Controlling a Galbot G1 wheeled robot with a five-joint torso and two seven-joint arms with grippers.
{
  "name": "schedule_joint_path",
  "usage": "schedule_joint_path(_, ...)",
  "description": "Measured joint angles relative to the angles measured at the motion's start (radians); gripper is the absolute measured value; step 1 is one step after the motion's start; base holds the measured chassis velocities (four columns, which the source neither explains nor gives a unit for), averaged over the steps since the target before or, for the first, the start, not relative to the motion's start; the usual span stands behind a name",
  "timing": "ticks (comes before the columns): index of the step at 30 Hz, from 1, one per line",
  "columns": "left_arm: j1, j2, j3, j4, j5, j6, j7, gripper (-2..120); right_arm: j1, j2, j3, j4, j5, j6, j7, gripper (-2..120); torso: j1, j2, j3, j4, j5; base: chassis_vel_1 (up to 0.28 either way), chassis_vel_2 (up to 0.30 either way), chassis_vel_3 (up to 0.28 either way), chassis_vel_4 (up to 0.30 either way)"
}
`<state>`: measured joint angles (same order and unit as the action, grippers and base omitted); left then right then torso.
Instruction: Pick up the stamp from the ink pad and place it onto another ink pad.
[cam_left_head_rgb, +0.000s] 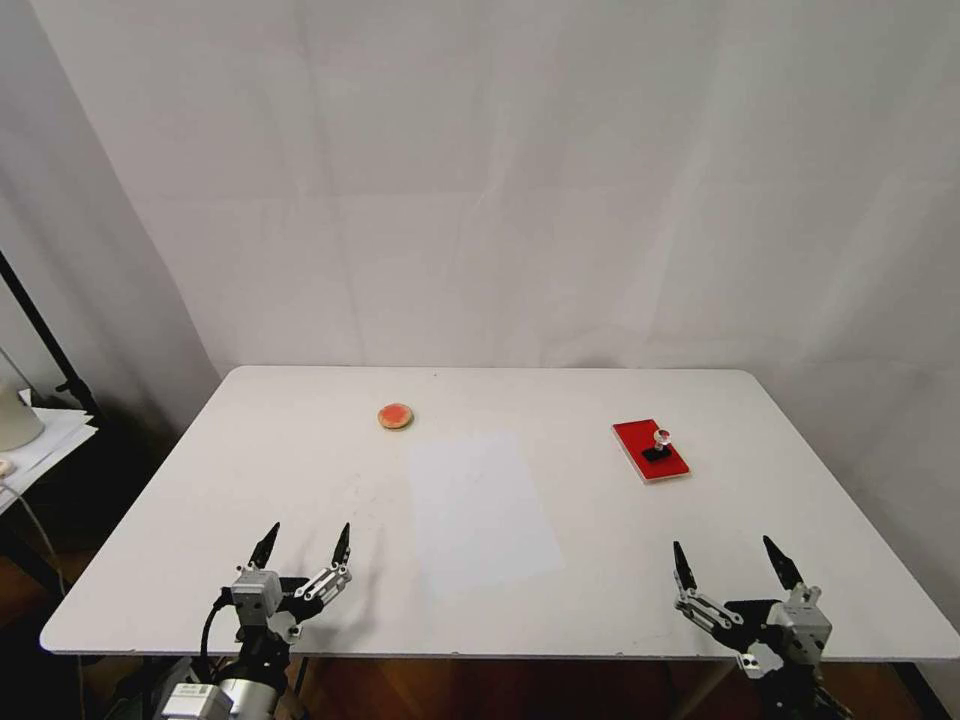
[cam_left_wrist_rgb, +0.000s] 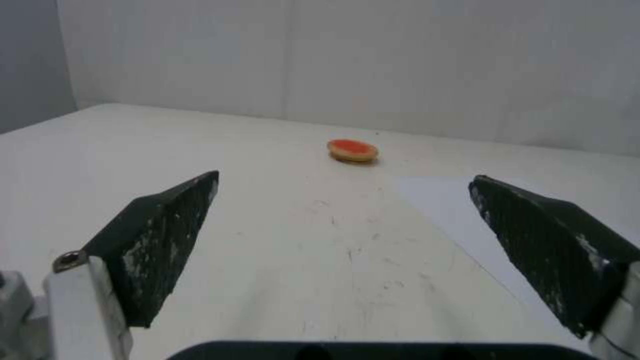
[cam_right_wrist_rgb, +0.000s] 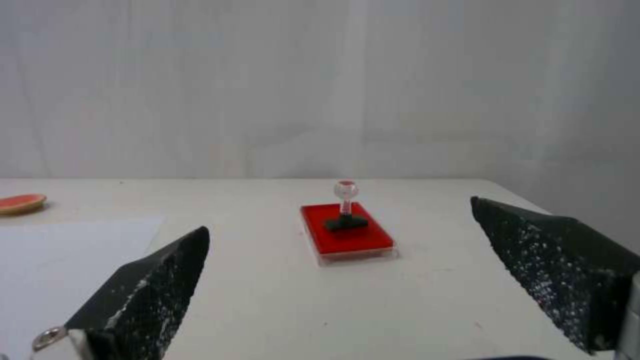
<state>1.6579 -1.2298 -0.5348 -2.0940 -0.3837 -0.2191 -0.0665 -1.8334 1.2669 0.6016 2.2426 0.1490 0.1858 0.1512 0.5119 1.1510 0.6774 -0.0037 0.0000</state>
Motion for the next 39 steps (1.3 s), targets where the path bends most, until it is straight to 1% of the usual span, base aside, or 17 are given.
schedule_joint_path(6,0.000,0.000,0.000,0.000,0.000,0.000,0.000,100,0.003,-0.002,-0.006,0.000,0.002,-0.005,0.000,100,0.000,0.000,0.000,0.0000,0.0000,0.000,0.000,0.000,0.000)
schedule_joint_path(8,0.000,0.000,0.000,0.000,0.000,0.000,0.000,100,0.012,-0.018,-0.005,0.000,0.028,-0.017,0.000,100,0.000,0.000,0.000,-0.0001,0.0000,0.000,0.000,0.000,0.000)
schedule_joint_path(10,0.000,0.000,0.000,0.000,0.000,0.000,0.000,100,0.037,-0.052,0.002,-0.003,0.071,-0.033,0.001,100,0.000,0.000,0.000,-0.0001,0.0000,0.000,0.000,0.000,0.000)
schedule_joint_path(11,0.000,0.000,0.000,0.000,0.000,0.000,0.000,100,0.037,-0.052,0.002,-0.003,0.071,-0.033,0.001,100,0.000,0.000,0.000,-0.0001,0.0000,0.000,0.000,0.000,0.000)
schedule_joint_path(15,0.000,0.000,0.000,0.000,0.000,0.000,0.000,100,0.124,-0.171,0.011,-0.038,0.192,-0.070,0.009,100,0.000,0.000,0.000,-0.0001,0.0002,0.000,0.000,0.000,0.000)
schedule_joint_path(17,0.000,0.000,0.000,0.000,0.000,0.000,0.000,100,0.138,-0.186,0.010,-0.043,0.212,-0.076,0.011,100,0.000,0.000,0.000,0.0000,0.0002,0.000,0.000,0.000,0.000)
schedule_joint_path(18,0.000,0.000,0.000,0.000,0.000,0.000,0.000,100,0.170,-0.224,0.002,-0.057,0.260,-0.091,0.014,100,0.000,0.000,0.000,-0.0001,0.0004,0.000,0.000,0.000,0.000)
schedule_joint_path(20,0.000,0.000,0.000,0.000,0.000,0.000,0.000,100,0.264,-0.313,-0.034,-0.101,0.367,-0.128,0.025,100,0.000,0.000,0.000,0.0000,0.0002,0.000,0.000,0.000,0.000)
schedule_joint_path(21,0.000,0.000,0.000,0.000,0.000,0.000,0.000,100,0.264,-0.313,-0.034,-0.101,0.367,-0.128,0.025,100,0.000,0.000,0.000,0.0000,0.0002,0.000,0.000,0.000,0.000)
schedule_joint_path(23,0.000,0.000,0.000,0.000,0.000,0.000,0.000,100,0.348,-0.372,-0.082,-0.153,0.450,-0.159,0.037,100,0.000,0.000,0.000,0.0003,0.0000,0.000,0.000,0.000,0.000)
schedule_joint_path(25,0.000,0.000,0.000,0.000,0.000,0.000,0.000,100,0.436,-0.415,-0.141,-0.222,0.524,-0.178,0.045,100,0.000,0.000,0.000,0.0002,0.0001,0.000,0.000,0.000,0.000)
schedule_joint_path(26,0.000,0.000,0.000,0.000,0.000,0.000,0.000,100,0.436,-0.415,-0.141,-0.222,0.524,-0.178,0.045,100,0.000,0.000,0.000,0.0002,0.0001,0.000,0.000,0.000,0.000)
schedule_joint_path(28,0.000,0.000,0.000,0.000,0.000,0.000,0.000,100,0.547,-0.437,-0.217,-0.325,0.589,-0.189,0.051,100,0.000,0.000,0.000,0.0000,0.0004,0.000,0.000,0.000,0.000)
schedule_joint_path(31,0.000,0.000,0.000,0.000,0.000,0.000,0.000,100,0.649,-0.436,-0.281,-0.411,0.615,-0.189,0.050,100,0.000,0.000,0.000,0.0000,0.0001,0.000,0.000,0.000,0.000)
schedule_joint_path(32,0.000,0.000,0.000,0.000,0.000,0.000,0.000,100,0.649,-0.436,-0.281,-0.411,0.615,-0.189,0.050,100,0.000,0.000,0.000,0.0000,0.0001,0.000,0.000,0.000,0.000)
schedule_joint_path(35,0.000,0.000,0.000,0.000,0.000,0.000,0.000,100,0.737,-0.420,-0.332,-0.480,0.632,-0.189,0.048,100,0.000,0.000,0.000,0.0000,0.0002,0.000,0.000,0.000,0.000)
schedule_joint_path(39,0.000,0.000,0.000,0.000,0.000,0.000,0.000,100,0.775,-0.409,-0.358,-0.499,0.645,-0.191,0.047,100,0.000,0.000,0.000,0.0000,-0.0001,0.000,0.000,0.000,0.000)
